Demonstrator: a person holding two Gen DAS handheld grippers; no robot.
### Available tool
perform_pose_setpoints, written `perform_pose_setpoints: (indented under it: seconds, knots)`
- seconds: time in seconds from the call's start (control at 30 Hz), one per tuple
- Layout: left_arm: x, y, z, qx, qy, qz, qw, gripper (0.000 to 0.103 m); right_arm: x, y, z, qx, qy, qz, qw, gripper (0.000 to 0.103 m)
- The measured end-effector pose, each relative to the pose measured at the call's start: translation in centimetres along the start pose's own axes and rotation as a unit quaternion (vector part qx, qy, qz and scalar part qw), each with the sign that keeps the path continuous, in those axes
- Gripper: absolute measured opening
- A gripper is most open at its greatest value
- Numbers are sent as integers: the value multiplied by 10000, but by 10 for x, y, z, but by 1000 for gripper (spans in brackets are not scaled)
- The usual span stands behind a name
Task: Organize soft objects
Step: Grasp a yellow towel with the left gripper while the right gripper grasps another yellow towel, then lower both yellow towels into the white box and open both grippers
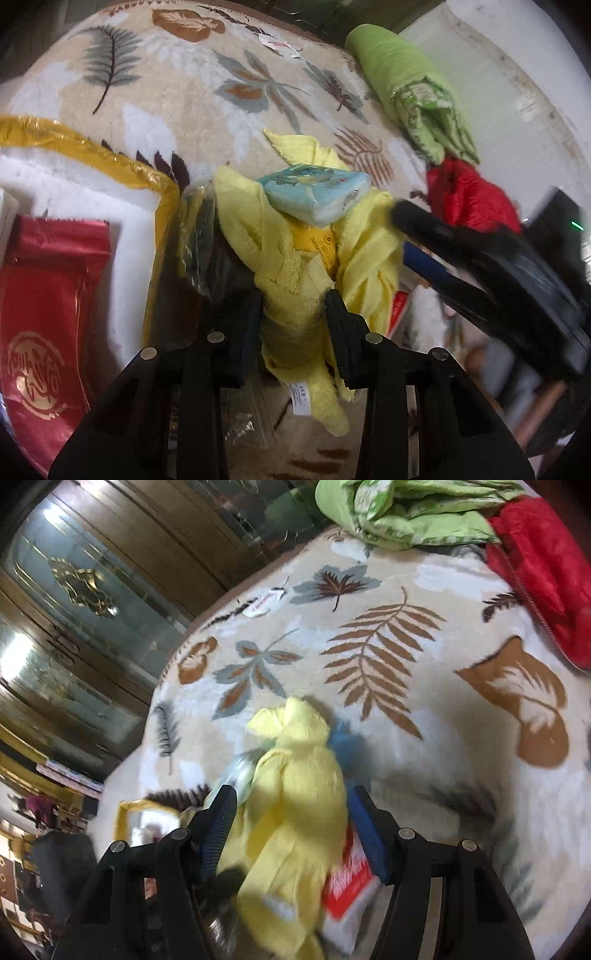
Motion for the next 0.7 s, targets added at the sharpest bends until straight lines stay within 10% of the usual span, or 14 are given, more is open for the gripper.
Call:
perform_pose_setpoints:
  seconds: [0.23,0.7]
  knots:
    - [2,-7,-8,-170,-134,-165,9996,35,-1,5,-13,88,-97,-311,9994,42]
    - [0,3,-9,-139,-43,224,9996,32,19,-99,-77,1007,757,154,9919,40]
Point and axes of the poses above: each gripper's, at about its wrist camera, not at the fingertips, and y roughly the way its jaws point, x to its right, z to its top, the point moved 9 cm from there along y, roughly the way its jaws point, and after that the axes turned 4 degrees about -z, right-handed, at the moved point
